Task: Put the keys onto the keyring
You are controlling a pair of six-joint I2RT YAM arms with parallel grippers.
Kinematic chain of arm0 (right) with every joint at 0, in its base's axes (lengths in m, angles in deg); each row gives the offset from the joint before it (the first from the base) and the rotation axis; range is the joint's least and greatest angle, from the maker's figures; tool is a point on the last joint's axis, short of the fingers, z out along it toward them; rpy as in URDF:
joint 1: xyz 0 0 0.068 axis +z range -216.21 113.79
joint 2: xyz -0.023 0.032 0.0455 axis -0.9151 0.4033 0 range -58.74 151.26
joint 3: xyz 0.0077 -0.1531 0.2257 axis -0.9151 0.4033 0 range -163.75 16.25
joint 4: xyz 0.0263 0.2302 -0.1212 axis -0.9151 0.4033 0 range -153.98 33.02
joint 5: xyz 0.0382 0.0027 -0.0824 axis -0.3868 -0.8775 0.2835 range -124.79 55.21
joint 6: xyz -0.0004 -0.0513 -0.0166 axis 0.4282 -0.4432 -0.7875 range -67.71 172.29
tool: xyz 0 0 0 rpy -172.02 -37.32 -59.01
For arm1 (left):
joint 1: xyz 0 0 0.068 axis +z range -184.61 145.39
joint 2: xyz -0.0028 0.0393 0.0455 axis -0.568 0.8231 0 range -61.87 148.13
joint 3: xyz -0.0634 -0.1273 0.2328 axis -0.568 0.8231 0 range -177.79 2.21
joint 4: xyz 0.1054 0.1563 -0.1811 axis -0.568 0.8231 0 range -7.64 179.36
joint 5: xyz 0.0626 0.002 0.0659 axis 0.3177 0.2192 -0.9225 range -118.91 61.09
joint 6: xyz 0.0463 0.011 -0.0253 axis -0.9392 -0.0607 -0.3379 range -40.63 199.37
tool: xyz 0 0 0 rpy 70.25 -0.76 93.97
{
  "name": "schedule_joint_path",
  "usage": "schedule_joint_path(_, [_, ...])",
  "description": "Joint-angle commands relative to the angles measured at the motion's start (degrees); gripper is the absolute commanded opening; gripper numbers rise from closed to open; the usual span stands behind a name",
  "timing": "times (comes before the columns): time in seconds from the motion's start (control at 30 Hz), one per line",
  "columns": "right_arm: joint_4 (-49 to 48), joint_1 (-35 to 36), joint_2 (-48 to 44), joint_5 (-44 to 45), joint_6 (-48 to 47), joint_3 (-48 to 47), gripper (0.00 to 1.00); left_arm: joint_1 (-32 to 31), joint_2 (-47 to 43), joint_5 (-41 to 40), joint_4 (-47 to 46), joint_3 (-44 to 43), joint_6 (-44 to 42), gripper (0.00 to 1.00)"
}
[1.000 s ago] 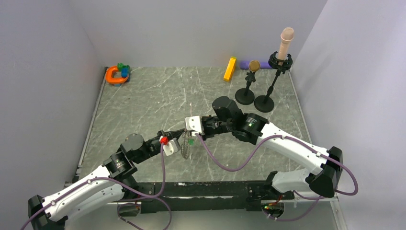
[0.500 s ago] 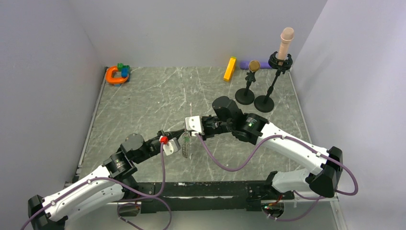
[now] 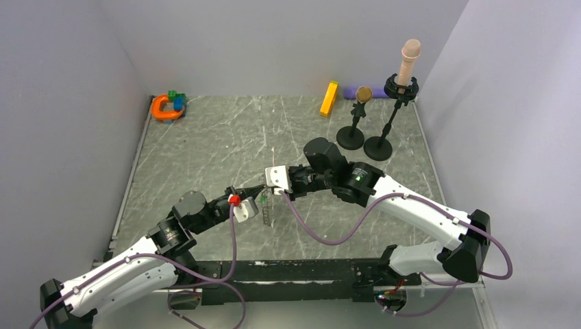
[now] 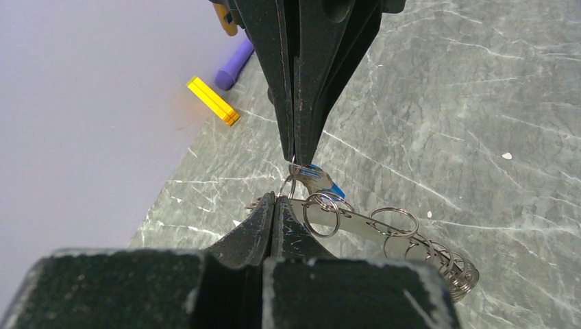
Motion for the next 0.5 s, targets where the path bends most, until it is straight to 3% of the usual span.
schedule_joint_path(0.0, [-0.54,0.32,-0.5,0.55,-0.29,-1.09,0.0,-0.29,-0.39,-0.44,-3.72,-1.96,0.36,0.0])
schedule_joint_path(0.47, [-0.36,0.32,-0.61,1.22,-0.24,-0.92,0.0,-0.26,-0.36,-0.56,-3.65,-1.97,0.45,0.0])
